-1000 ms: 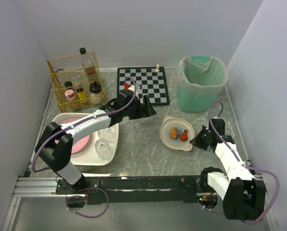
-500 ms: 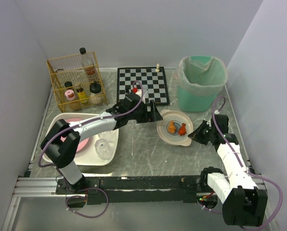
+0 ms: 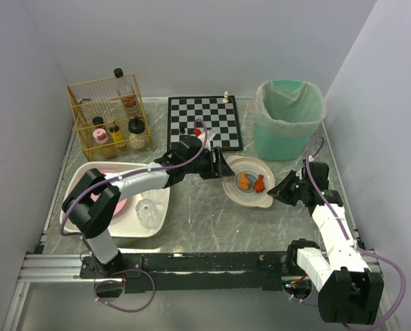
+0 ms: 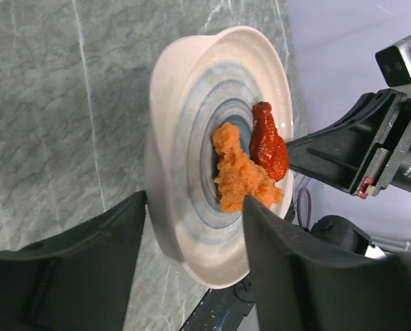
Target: Clear the kitchen counter
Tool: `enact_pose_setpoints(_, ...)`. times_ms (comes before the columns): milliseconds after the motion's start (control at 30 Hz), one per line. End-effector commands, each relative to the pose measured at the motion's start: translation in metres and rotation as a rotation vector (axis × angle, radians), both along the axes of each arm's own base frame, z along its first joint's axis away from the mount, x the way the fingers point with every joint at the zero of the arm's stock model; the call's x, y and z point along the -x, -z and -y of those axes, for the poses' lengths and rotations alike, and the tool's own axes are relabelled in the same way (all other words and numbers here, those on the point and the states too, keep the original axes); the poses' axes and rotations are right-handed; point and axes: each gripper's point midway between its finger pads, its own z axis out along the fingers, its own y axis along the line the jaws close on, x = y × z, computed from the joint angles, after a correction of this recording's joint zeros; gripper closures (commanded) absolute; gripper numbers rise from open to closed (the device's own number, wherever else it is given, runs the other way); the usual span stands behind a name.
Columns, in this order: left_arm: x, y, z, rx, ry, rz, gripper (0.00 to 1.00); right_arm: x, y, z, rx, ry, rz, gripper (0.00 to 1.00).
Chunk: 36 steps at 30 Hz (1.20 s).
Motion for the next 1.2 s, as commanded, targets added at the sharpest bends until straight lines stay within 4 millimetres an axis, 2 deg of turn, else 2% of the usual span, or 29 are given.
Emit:
enact_pose_setpoints(0, 0.007, -0.016, 0.013, 0.061, 0.052, 0.026, 0.43, -0.031, -0.073, -0.014, -0.095, -0.04, 0.239, 1.0)
enact_pose_setpoints(267, 0.011, -0.017, 0.013, 0.075, 0.067, 0.021, 0.6, -0.032, -0.081, -0.016, -0.104, -0.046, 0.256, 1.0)
enact_pose_setpoints(500, 0.011, -0.02, 0.015, 0.092, 0.075, 0.025, 0.61, -0.032, -0.084, -0.02, -0.13, -0.06, 0.264, 1.0)
enact_pose_setpoints(667, 0.015, -0.023, 0.017, 0.111, 0.093, 0.022, 0.81, -0.032, -0.086, -0.021, -0.131, -0.065, 0.274, 1.0)
enact_pose_setpoints(767, 0.017, -0.027, 0.018, 0.132, 0.101, 0.021, 0.97, -0.032, -0.087, -0.02, -0.126, -0.068, 0.281, 1.0)
enact_pose_setpoints(967, 0.023, -0.031, 0.019, 0.153, 0.116, -0.005, 0.99, -0.032, -0.09, -0.018, -0.101, -0.075, 0.297, 1.0)
enact_pose_setpoints(1033, 0.022, -0.033, 0.018, 0.148, 0.119, -0.008, 0.99, -0.033, -0.09, -0.015, -0.074, -0.074, 0.302, 0.92)
enact_pose_setpoints(1167, 0.025, -0.044, 0.017, 0.15, 0.136, -0.012, 0.99, -0.034, -0.083, -0.007, -0.011, -0.068, 0.289, 0.67)
